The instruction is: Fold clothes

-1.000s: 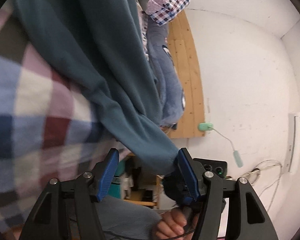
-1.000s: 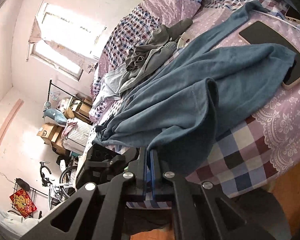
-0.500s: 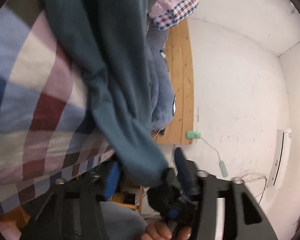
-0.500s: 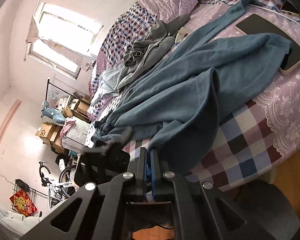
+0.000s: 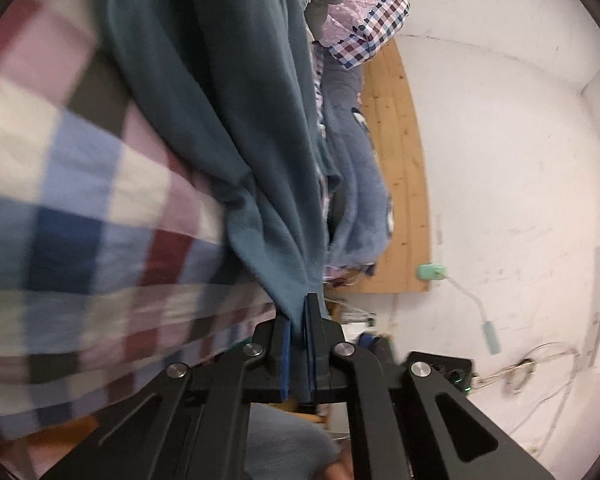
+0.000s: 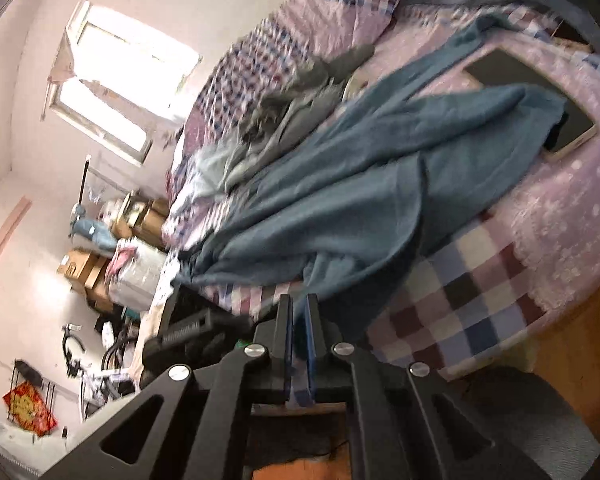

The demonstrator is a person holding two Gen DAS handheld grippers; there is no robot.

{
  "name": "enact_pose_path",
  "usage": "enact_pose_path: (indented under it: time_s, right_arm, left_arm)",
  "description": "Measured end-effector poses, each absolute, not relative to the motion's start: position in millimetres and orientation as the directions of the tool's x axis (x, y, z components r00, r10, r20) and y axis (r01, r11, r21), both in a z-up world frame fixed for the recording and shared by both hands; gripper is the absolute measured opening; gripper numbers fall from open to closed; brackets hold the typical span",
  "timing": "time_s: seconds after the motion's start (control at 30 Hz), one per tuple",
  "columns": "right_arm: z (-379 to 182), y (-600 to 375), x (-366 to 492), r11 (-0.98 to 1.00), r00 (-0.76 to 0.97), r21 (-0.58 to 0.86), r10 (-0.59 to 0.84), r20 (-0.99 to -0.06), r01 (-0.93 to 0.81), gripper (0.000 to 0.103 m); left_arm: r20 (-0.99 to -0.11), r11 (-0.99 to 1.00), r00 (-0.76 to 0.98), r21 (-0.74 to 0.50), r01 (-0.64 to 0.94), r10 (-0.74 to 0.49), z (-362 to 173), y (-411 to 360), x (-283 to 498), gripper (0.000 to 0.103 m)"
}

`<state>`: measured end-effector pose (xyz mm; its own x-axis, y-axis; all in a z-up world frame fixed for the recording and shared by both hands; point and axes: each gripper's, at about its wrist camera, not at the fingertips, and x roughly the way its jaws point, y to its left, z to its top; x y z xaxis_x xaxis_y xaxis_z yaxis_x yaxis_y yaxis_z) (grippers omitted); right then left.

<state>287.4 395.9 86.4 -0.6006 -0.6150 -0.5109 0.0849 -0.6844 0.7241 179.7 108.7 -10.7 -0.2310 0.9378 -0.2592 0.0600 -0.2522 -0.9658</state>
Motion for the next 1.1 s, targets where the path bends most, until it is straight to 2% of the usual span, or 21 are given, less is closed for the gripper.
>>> enact_pose_path:
  time_s: [0.13, 0.37, 0.53, 0.83, 1.1]
  right_arm:
    - [95.6, 405.5, 288.7, -0.685, -0.679, 0.725, -0.565, -0.469, 0.070, 0.010]
    - [100.9, 395.7, 276.0, -0.663, -0.683, 0.742, -0.587, -0.435, 0.097, 0.018]
    - [103.1, 374.1, 265.5, -0.645, -0.666, 0.753, -0.619, -0.416, 0.130, 0.019]
    - [105.2, 327.3, 245.2, -0.630, -0.612, 0.755, -0.674, -0.414, 0.183, 0.019]
    - [108.8, 297.5, 234.1, -0.618, -0.582, 0.753, -0.706, -0.404, 0.225, 0.019]
  left_arm:
    - [-0.356, -0.368, -0.249, -0.930, -0.002, 0.901, 5.6, 87.2, 185.3, 0.003]
    - [-0.468, -0.527, -0.356, -0.846, -0.086, 0.809, 32.3, 23.6, 199.0, 0.001]
    - [-0.522, -0.597, -0.456, -0.802, -0.025, 0.721, 31.7, -47.2, 211.1, 0.001]
    - [-0.553, -0.594, -0.587, -0.791, 0.146, 0.592, 25.3, -154.3, 234.8, 0.001]
    - [-0.561, -0.588, -0.662, -0.779, 0.218, 0.497, 37.3, -196.9, 253.6, 0.000]
